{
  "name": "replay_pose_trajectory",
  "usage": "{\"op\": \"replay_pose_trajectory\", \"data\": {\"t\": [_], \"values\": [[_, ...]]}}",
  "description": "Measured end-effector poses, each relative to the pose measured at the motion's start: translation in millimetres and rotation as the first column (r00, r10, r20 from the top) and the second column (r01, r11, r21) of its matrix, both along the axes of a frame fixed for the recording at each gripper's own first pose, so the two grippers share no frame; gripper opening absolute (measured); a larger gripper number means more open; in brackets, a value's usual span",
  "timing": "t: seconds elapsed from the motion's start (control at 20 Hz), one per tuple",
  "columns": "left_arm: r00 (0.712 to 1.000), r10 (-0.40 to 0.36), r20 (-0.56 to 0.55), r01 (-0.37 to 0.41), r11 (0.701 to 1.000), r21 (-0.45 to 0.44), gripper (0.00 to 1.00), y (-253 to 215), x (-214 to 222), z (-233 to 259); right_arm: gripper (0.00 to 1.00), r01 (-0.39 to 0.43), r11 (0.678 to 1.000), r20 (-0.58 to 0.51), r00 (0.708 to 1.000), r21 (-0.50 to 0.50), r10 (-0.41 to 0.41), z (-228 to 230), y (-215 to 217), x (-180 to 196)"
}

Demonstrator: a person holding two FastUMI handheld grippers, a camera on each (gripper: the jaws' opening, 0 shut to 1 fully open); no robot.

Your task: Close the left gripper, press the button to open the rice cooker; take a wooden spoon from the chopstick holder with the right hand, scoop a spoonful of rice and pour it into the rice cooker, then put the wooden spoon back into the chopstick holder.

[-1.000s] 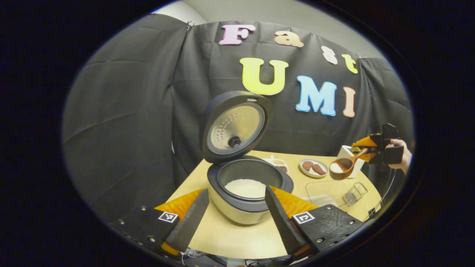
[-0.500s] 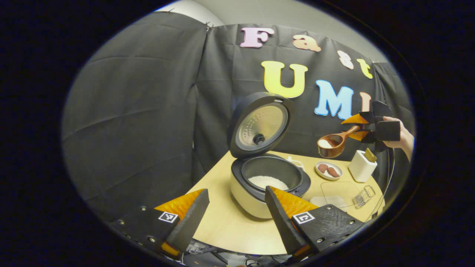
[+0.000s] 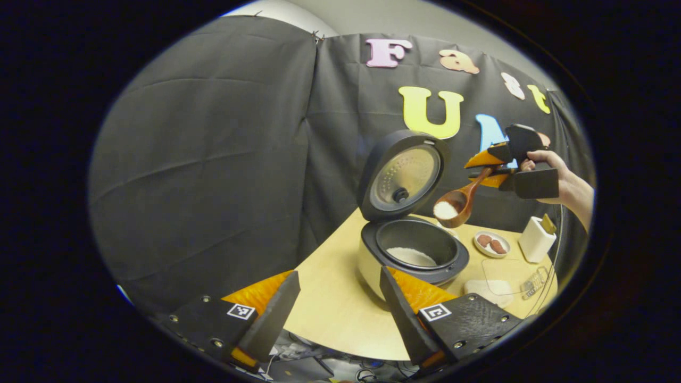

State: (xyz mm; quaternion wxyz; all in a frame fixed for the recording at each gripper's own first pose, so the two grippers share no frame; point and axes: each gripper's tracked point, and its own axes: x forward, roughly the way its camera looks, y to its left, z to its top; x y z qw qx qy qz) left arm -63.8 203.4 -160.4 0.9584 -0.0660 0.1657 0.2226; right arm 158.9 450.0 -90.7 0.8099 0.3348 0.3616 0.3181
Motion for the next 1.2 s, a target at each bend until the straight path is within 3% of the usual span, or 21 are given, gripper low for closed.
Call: {"op": "replay_pose_trajectory", "data": {"t": [0.05, 0.35, 0.5, 0.65, 0.7, 0.85, 1.2], "values": [[1.0, 0.006, -0.006, -0.006, 1.0, -0.001, 0.96, 2, -1, -2, 0.25, -0.014, 1.0, 0.039, 0.999, -0.022, 0.015, 1, 10, -1], [0.999, 0.025, -0.026, -0.024, 1.0, 0.016, 0.93, 11, -2, -8, 0.25, -0.057, 0.985, 0.284, 0.953, -0.162, 0.102, -4, 41, -3], [0.999, 0.033, -0.034, -0.033, 0.999, 0.02, 0.96, 18, -1, -10, 0.25, -0.042, 0.985, 0.344, 0.934, -0.167, 0.098, -5, 40, 0], [0.998, 0.039, -0.041, -0.039, 0.999, 0.008, 0.92, 21, 3, -12, 0.25, -0.019, 0.977, 0.407, 0.907, -0.212, 0.106, -7, 37, 4], [0.998, 0.037, -0.042, -0.037, 0.999, 0.008, 0.96, 19, 0, -12, 0.21, -0.015, 0.975, 0.428, 0.897, -0.223, 0.112, -8, 37, 5], [0.998, 0.029, -0.05, -0.027, 0.999, 0.029, 0.96, 19, 0, -10, 0.25, -0.011, 0.966, 0.471, 0.872, -0.258, 0.136, -11, 33, 4], [0.998, 0.019, -0.052, -0.017, 0.999, 0.042, 0.93, 19, 2, -9, 0.25, -0.045, 0.935, 0.55, 0.798, -0.353, 0.246, -15, 19, -14]]}}
